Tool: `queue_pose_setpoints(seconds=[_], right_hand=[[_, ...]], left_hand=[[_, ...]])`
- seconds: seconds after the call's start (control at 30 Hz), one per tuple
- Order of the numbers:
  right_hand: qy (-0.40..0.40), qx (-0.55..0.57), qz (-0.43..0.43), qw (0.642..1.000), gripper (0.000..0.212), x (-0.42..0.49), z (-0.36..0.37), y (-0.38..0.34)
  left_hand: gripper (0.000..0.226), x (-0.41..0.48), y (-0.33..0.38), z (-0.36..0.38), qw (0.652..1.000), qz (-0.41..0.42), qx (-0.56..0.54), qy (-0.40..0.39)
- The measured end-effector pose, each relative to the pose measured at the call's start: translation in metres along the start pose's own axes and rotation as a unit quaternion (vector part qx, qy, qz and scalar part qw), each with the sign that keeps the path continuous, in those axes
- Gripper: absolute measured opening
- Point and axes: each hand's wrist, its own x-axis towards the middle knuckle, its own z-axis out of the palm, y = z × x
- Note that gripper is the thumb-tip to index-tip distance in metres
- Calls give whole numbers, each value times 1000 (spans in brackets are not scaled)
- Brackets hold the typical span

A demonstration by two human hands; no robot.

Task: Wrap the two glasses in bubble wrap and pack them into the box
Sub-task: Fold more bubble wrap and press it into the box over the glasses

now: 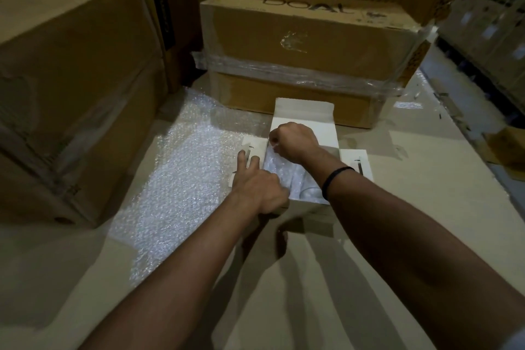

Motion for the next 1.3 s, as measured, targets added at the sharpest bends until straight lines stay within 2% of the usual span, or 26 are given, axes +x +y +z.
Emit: queue_pose_setpoints(seconds=[0.07, 0.2, 0.27, 0.37, 0.43, 0.53, 0.6, 0.67, 0.77, 0.83, 0.9, 1.03, 1.2, 1.3], right_hand=[[-25, -8, 1, 1000, 22, 3, -1, 1], [-71, -19, -20, 997, 27, 1, -13, 8], [-78, 0, -26, 997, 32, -2, -21, 10], [-122, 38, -36, 991, 38, -2, -29, 6], [-193, 53, -15, 980, 38, 1, -32, 2], [-275, 98, 34, 956, 51, 4, -35, 1], [-314, 116, 47, 941, 64, 7, -37, 0], [-348, 116, 52, 929, 78, 10, -41, -3], [-318, 145, 43, 936, 92, 11, -57, -3], [-269, 165, 38, 948, 94, 9, -70, -2], [-282, 157, 42, 946, 97, 9, -76, -4], [-371, 139, 44, 917, 102, 12, -61, -14], [-393, 150, 70, 905, 108, 22, -37, -23], [-395, 156, 84, 902, 107, 24, -39, -29]], left_hand=[[43, -2, -3, -3, 1000, 6, 9, 13], [27, -8, -7, -7, 995, 24, 13, 100], [22, -12, -6, -5, 996, 22, 10, 87], [34, -12, 0, -1, 999, 4, 8, 33], [54, -11, 6, 3, 1000, -8, 29, -1], [78, -9, 10, 5, 998, -7, 54, -27], [84, -8, 9, 5, 998, -7, 46, -49], [81, -10, 8, 4, 999, -13, 19, -38], [67, -11, 4, 5, 998, -25, -24, 61], [69, -8, 5, 5, 994, -22, -32, 99], [75, -6, 8, 3, 997, -28, -20, 68], [86, 0, 15, 4, 999, -46, 18, 9], [102, 5, 15, 11, 996, -55, 39, -53], [100, 3, 13, 12, 997, -49, 9, -62]])
